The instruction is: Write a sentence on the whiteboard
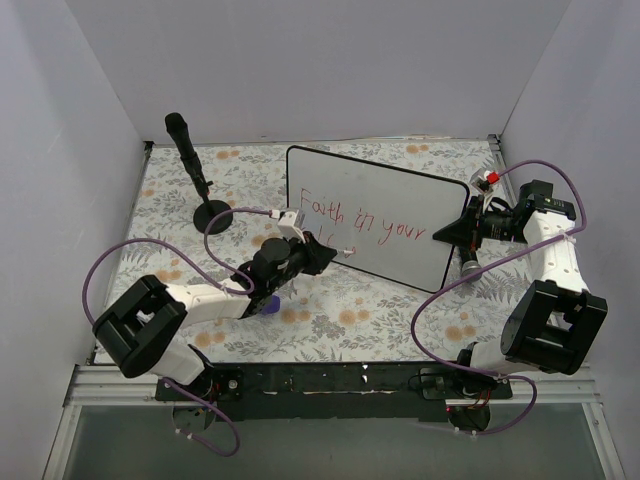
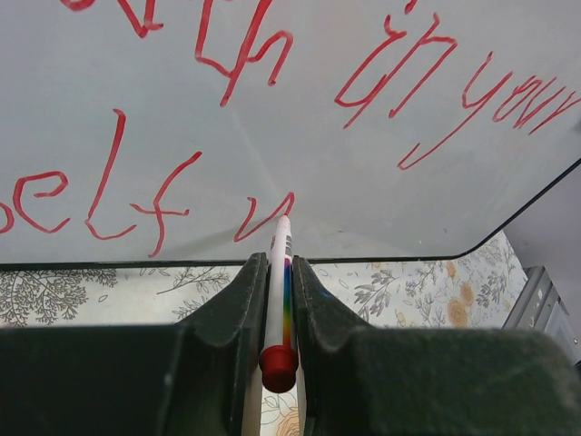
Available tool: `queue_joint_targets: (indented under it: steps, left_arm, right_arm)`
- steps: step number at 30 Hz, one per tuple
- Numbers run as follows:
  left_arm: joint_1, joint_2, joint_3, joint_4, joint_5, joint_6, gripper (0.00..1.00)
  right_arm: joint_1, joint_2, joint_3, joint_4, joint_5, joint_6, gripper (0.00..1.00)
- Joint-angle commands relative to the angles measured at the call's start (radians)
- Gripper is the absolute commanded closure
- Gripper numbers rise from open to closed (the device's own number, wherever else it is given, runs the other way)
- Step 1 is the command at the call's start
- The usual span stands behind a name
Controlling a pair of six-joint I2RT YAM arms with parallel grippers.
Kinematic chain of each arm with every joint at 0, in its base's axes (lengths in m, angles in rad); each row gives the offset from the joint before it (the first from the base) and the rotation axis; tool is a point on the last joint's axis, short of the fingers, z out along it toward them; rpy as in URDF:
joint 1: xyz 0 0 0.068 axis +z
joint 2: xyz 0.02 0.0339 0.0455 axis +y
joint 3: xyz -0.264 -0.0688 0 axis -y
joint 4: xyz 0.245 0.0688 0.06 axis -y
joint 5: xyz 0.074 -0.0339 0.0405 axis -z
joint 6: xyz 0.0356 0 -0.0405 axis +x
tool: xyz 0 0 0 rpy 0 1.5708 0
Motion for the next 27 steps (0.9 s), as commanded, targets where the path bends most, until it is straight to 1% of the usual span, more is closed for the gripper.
queue_joint_targets:
  steps: [1, 15, 27]
  left_arm:
    - [0.004, 0.025, -0.018, 0.003, -0.026, 0.011, 1.0]
    - [0.002, 0.048, -0.018, 0.009, -0.013, 0.009, 1.0]
    - [0.002, 0.019, 0.05, 0.004, 0.003, 0.017, 1.0]
  right_arm:
    - [0.012, -0.029, -0.005, -0.025, 0.045, -0.012, 0.99]
    - [0.012, -0.031, -0.007, -0.023, 0.045, -0.012, 0.99]
    - [0.012, -0.031, -0.007, -0.022, 0.047, -0.012, 0.99]
